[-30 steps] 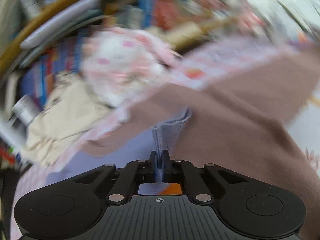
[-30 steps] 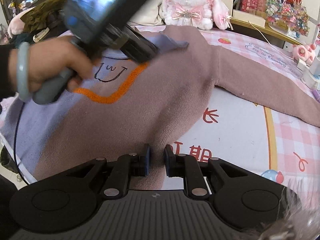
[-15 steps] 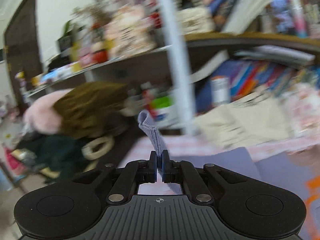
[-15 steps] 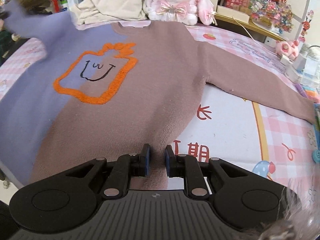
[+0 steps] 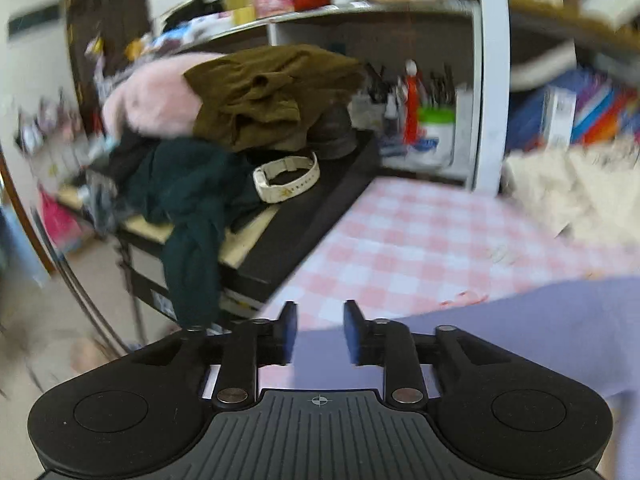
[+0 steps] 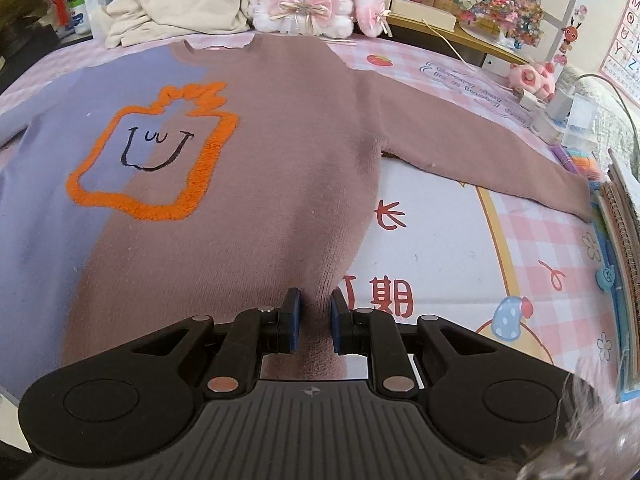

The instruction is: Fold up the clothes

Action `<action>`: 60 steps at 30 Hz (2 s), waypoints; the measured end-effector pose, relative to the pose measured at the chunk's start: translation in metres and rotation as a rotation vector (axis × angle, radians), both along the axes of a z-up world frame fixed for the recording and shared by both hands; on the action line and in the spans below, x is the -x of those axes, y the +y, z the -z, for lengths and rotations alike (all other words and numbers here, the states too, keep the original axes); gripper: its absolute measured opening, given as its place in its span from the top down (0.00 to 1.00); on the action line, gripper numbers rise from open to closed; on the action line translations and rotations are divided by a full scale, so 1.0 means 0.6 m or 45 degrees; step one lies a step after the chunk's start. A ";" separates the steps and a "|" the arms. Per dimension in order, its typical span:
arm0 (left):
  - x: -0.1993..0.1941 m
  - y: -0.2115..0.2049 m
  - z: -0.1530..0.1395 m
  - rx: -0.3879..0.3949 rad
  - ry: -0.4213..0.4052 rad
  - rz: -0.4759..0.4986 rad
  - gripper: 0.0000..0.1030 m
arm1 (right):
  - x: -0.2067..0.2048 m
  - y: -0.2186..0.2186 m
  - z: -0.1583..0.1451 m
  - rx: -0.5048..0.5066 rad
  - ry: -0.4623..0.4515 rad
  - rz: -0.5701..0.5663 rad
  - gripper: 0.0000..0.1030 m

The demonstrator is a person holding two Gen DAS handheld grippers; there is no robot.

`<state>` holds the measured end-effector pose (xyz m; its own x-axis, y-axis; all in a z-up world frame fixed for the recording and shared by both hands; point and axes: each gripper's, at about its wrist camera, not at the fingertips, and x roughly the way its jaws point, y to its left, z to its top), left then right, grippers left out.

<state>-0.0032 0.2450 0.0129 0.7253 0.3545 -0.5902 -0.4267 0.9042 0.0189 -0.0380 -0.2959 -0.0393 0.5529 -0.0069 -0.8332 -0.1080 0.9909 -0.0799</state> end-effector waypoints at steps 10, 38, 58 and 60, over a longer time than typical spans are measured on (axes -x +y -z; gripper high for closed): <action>0.032 -0.190 0.060 0.511 0.106 0.550 0.50 | 0.006 0.000 0.001 -0.015 -0.019 0.025 0.84; -0.121 -0.232 0.096 0.417 0.185 0.502 0.94 | 0.045 0.004 0.005 -0.209 -0.037 0.095 0.81; -0.027 -0.237 0.058 0.241 0.138 0.556 0.55 | 0.026 0.033 0.007 -0.151 -0.036 -0.053 0.78; 0.004 -0.243 0.052 0.225 0.127 0.544 0.35 | 0.025 0.034 0.008 -0.147 -0.036 -0.061 0.78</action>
<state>-0.0057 0.0993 -0.0183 0.7207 -0.0755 -0.6891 -0.0197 0.9914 -0.1293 -0.0532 -0.2757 -0.0438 0.5736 0.1152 -0.8110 -0.1548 0.9875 0.0308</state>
